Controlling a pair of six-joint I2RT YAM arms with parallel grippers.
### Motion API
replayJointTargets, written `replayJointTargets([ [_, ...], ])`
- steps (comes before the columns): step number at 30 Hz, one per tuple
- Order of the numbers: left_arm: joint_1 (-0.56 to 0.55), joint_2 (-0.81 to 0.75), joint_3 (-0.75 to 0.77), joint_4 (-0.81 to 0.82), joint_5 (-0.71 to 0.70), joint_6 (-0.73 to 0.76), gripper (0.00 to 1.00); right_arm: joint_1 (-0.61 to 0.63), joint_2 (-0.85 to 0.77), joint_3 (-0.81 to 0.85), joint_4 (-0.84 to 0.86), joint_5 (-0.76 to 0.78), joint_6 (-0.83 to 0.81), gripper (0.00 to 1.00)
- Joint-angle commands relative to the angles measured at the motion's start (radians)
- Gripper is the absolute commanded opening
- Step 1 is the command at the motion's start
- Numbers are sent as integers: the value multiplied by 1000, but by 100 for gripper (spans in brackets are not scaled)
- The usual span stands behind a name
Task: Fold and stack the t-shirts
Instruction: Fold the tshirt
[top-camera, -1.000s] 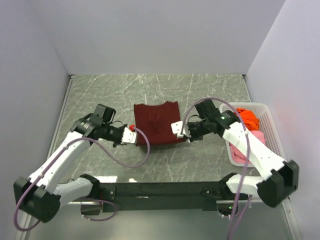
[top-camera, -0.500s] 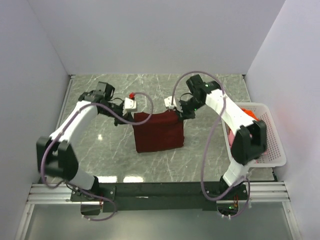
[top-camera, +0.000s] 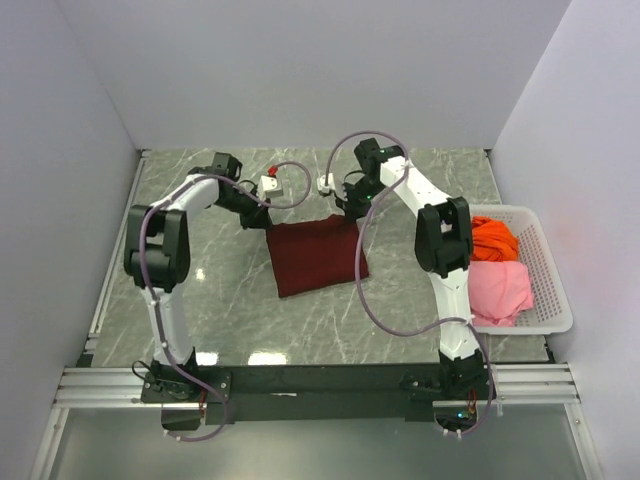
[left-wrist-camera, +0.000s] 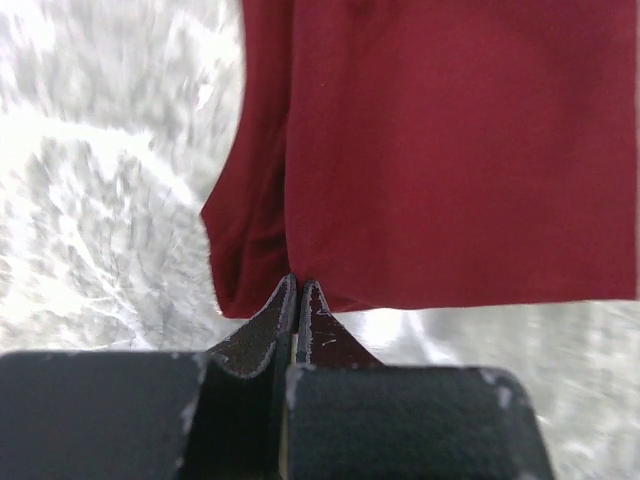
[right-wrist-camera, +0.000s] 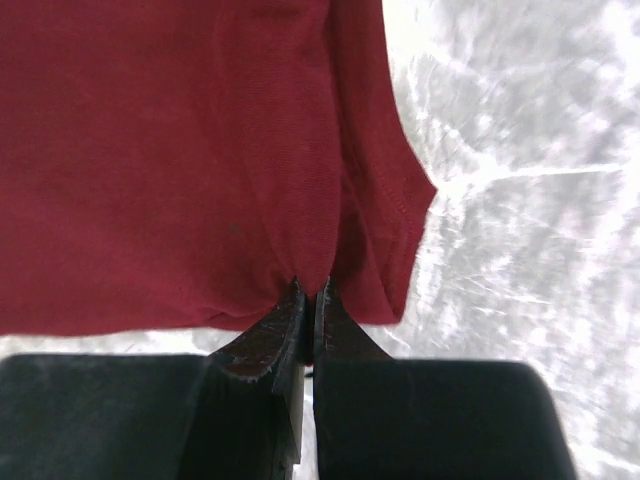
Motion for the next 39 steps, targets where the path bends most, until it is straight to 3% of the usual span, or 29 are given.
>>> replayJointTargets([
  [1, 2, 69, 73, 55, -52, -63, 2, 0, 22, 36, 56, 44, 30, 0],
  [7, 2, 114, 72, -8, -83, -66, 4, 34, 9, -41, 42, 94, 43, 1],
  [20, 2, -222, -321, -115, 41, 155, 4, 144, -355, -531, -11, -19, 182, 2],
  [26, 14, -264, -268, -215, 92, 187, 3, 127, -341, -418, -116, -51, 191, 4],
  [31, 26, -175, -221, -174, 51, 143, 4, 124, -224, -342, -88, -27, 208, 9],
  [34, 28, -115, -182, -110, 23, 59, 16, 103, -142, -276, -65, 8, 229, 21],
  [35, 28, -101, -157, -93, 12, 36, 21, 94, -124, -230, -70, 13, 240, 33],
  [36, 32, -92, -148, -73, 0, 8, 34, 77, -108, -211, -79, 18, 246, 44],
  [39, 63, -87, -122, 15, -5, -118, 41, 40, -90, -154, -51, 41, 313, 53],
])
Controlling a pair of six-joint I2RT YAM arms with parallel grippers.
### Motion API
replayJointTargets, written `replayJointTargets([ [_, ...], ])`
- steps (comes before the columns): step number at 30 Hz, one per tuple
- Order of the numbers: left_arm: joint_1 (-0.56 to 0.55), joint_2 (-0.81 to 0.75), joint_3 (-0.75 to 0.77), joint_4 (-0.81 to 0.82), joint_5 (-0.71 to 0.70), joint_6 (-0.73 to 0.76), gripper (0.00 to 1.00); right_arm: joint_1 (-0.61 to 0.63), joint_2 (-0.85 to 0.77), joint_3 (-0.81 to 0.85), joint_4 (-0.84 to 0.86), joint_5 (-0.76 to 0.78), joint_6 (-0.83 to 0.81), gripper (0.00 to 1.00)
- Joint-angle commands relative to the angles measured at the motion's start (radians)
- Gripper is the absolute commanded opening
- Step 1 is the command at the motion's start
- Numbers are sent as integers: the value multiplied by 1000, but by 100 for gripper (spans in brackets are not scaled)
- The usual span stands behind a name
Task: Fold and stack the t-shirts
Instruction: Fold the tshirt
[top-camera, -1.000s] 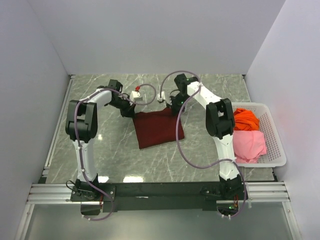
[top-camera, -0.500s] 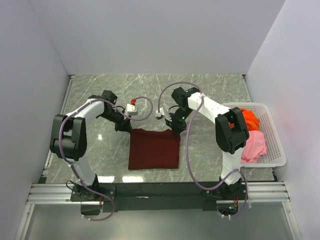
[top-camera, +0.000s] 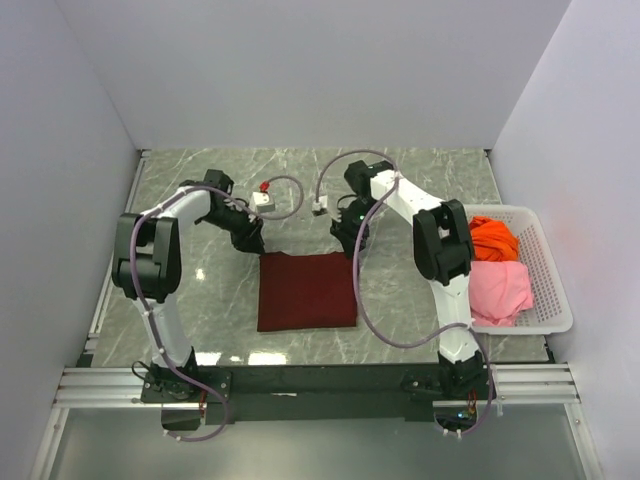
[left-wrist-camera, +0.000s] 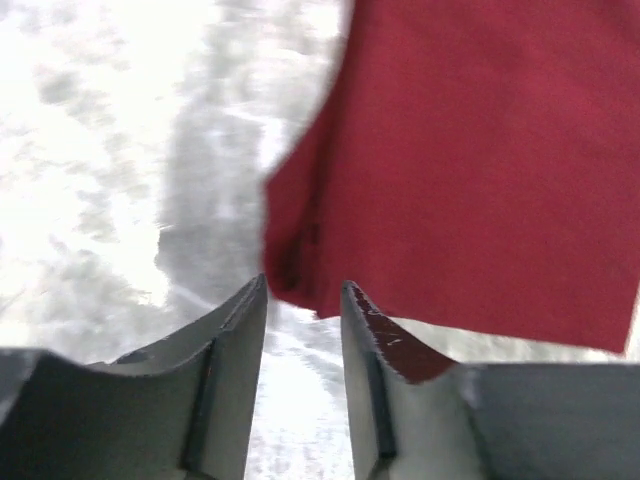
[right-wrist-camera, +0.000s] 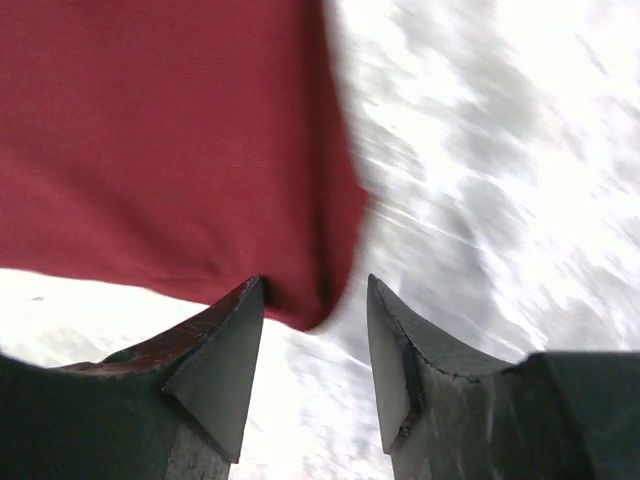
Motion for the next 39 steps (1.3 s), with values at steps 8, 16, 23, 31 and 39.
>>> replayJointTargets([
  [8, 32, -210, -42, 221, 90, -486, 52, -116, -202, 30, 37, -133, 309, 54],
  [16, -158, -272, -283, 484, 159, -1103, 64, 1, -216, -164, 44, -477, 551, 56],
  [23, -161, -175, -437, 730, 228, -1407, 68, -13, -108, -393, 309, -528, 871, 61],
  [31, -17, -28, -305, 505, 191, -1189, 66, -142, -47, -363, 299, -362, 830, 61],
  [39, -94, -366, -484, 622, 322, -1432, 71, -18, -389, -568, 375, -466, 959, 61],
])
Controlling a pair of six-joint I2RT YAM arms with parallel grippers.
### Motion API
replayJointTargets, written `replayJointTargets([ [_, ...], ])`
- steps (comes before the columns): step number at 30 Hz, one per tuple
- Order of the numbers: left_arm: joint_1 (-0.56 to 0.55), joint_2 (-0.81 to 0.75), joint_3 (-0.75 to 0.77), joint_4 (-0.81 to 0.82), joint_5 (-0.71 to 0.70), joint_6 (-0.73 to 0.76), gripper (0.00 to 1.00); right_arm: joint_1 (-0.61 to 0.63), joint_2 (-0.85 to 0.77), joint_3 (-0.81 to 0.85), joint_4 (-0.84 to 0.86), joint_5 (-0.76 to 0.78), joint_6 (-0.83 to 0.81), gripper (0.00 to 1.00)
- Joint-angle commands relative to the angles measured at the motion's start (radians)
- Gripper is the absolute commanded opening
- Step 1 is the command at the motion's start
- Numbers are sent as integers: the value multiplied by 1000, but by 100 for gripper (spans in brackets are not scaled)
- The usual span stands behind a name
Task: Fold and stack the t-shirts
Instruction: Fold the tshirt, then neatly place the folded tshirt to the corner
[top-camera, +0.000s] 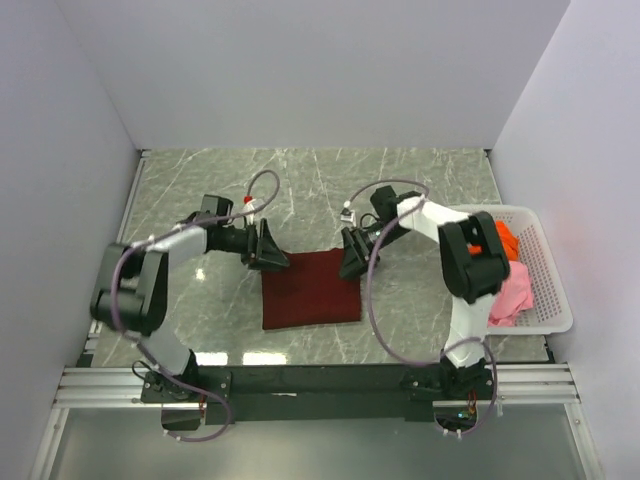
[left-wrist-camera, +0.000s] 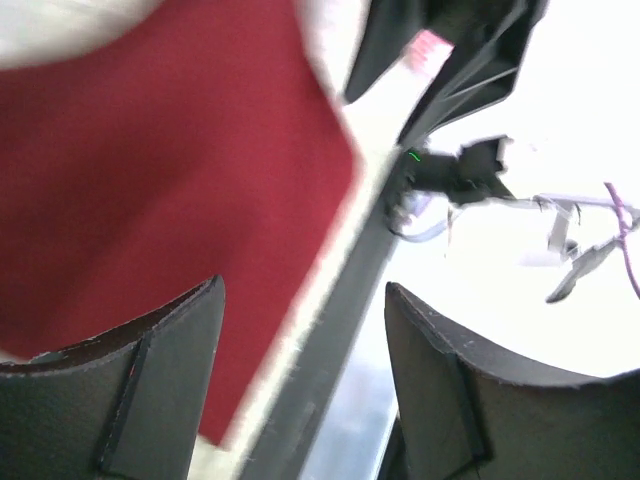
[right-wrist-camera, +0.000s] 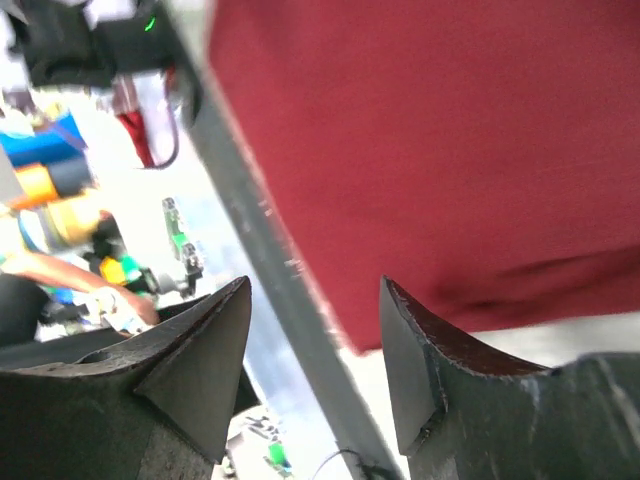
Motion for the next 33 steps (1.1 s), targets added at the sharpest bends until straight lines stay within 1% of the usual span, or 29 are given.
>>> replayJointTargets([
  [1, -80, -165, -136, 173, 63, -186, 70, 110, -208, -150, 108, -46, 144, 61],
  [2, -97, -182, -171, 211, 54, -240, 71, 126, -225, -185, 143, -52, 167, 61],
  [3, -136, -193, -201, 243, 43, -332, 71, 158, -232, -216, 189, -58, 181, 61],
  [4, -157, -190, -261, 330, 40, -378, 71, 170, -225, -257, 202, -57, 183, 61],
  [5, -180, -187, -289, 364, 43, -418, 71, 178, -213, -273, 210, -52, 183, 61],
  [6, -181, -184, -303, 364, 30, -423, 71, 183, -181, -285, 226, -49, 183, 61],
  [7, -181, -176, -295, 333, 4, -399, 72, 183, -159, -302, 239, -43, 183, 61],
  [8, -181, -159, -286, 265, -18, -374, 74, 181, -133, -302, 245, -19, 183, 61],
  [9, -180, -109, -278, 243, -35, -341, 73, 173, -73, -299, 230, -17, 183, 61],
  [11, -160, -60, -261, 228, -40, -337, 74, 146, -10, -273, 210, 5, 183, 60],
  [13, -145, 15, -246, 193, -75, -324, 74, 95, 4, -265, 207, 51, 213, 59],
  [15, -97, 87, -216, 147, -92, -278, 73, 54, 12, -255, 179, 110, 221, 59],
  [17, -54, 114, -139, 113, -98, -252, 73, 6, 12, -201, 136, 152, 200, 59],
  [18, -24, 115, -78, 92, -92, -230, 73, -6, -2, -157, 100, 178, 194, 59],
  [20, 3, 91, -16, 67, -80, -213, 73, -18, -48, -102, 61, 181, 157, 59],
  [21, 4, 41, 36, 58, -75, -198, 74, -18, -70, -72, 26, 172, 146, 59],
  [22, 4, 14, 71, -6, -83, -169, 74, -17, -96, -27, 16, 178, 132, 59],
  [24, 10, -70, 125, -50, -104, -115, 75, 1, -194, -5, 35, 218, 135, 60],
  [25, 17, -98, 166, -100, -127, -100, 75, 11, -230, -2, 50, 294, 148, 61],
  [26, 36, -128, 176, -109, -188, -97, 77, 26, -305, -2, 70, 369, 158, 62],
  [27, 50, -189, 176, -111, -211, -106, 77, 84, -339, -3, 120, 447, 166, 63],
  [28, 64, -217, 174, -114, -239, -110, 78, 116, -370, -18, 153, 615, 172, 77],
  [29, 90, -242, 171, -119, -285, -118, 79, 159, -405, -26, 176, 684, 172, 82],
  [30, 102, -282, 174, -128, -314, -126, 79, 191, -413, -31, 200, 736, 172, 82],
  [31, 110, -297, 182, -146, -345, -123, 79, 253, -415, -37, 211, 785, 183, 85],
  [32, 121, -306, 191, -169, -368, -113, 79, 282, -407, -41, 225, 857, 212, 88],
  [33, 127, -319, 220, -216, -388, -83, 79, 308, -400, -40, 225, 896, 221, 89],
])
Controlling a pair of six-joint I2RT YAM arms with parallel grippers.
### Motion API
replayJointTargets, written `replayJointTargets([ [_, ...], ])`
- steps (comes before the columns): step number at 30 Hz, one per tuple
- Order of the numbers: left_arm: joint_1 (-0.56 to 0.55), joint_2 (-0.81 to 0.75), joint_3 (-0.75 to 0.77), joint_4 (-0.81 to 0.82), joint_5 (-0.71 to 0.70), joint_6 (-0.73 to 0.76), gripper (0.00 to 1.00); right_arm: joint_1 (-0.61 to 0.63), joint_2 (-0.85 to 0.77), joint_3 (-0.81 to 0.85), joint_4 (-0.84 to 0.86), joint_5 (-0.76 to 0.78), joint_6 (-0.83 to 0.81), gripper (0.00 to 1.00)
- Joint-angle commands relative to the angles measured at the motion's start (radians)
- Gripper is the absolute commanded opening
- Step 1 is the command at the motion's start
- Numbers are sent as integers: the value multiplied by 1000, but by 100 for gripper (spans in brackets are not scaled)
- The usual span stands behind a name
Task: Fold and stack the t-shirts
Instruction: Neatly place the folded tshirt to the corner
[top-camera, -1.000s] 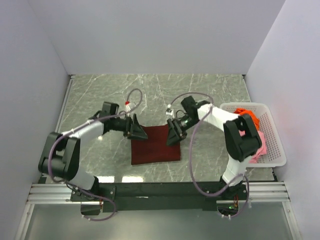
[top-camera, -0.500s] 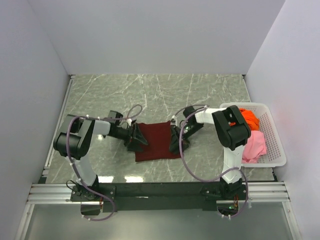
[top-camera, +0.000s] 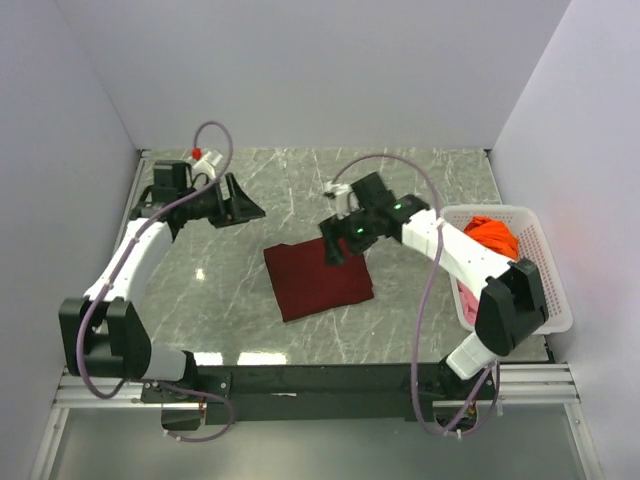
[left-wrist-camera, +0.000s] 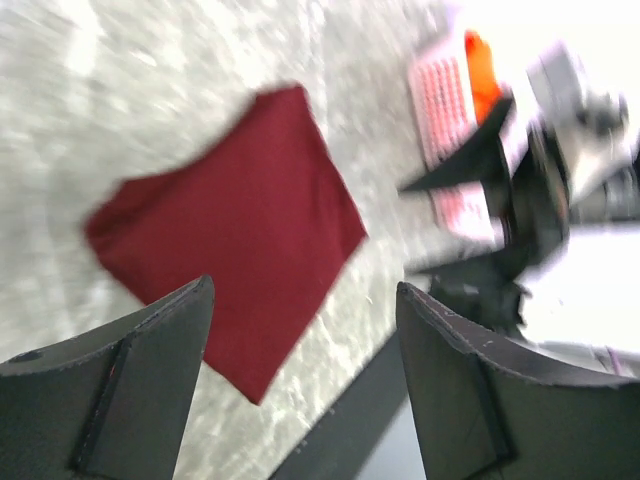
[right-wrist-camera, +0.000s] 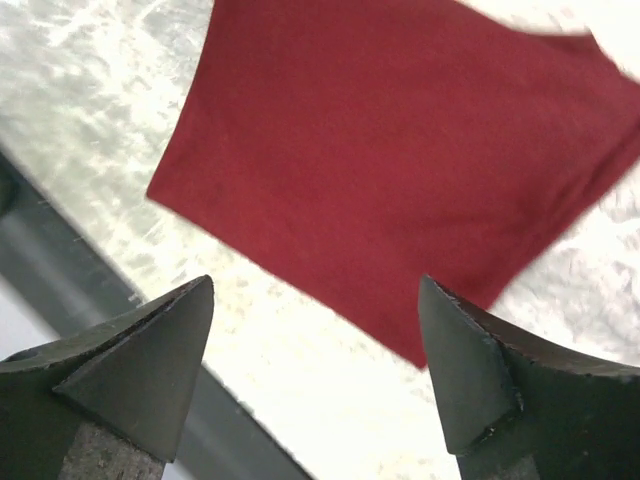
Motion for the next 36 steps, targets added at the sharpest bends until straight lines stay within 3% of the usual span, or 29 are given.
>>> replayJointTargets([
  [1, 27, -25, 55, -143, -124, 65, 79, 140, 30, -1, 53, 295, 47, 89],
  [6, 57, -101, 56, -174, -133, 85, 79, 239, 183, 79, 28, 346, 59, 91],
  [13, 58, -129, 42, -200, -155, 91, 80, 245, 439, 216, -34, 385, -25, 91],
  [16, 58, -121, 45, -210, -172, 99, 79, 187, 509, 257, -39, 392, -65, 93],
  [24, 109, -55, 83, -238, -179, 120, 80, -90, 698, 617, -197, 423, -235, 95],
  [28, 121, -20, 94, -232, -175, 113, 79, -204, 760, 716, -202, 426, -346, 92],
  [36, 136, 11, 98, -255, -198, 111, 79, -358, 909, 986, -243, 521, -531, 93],
])
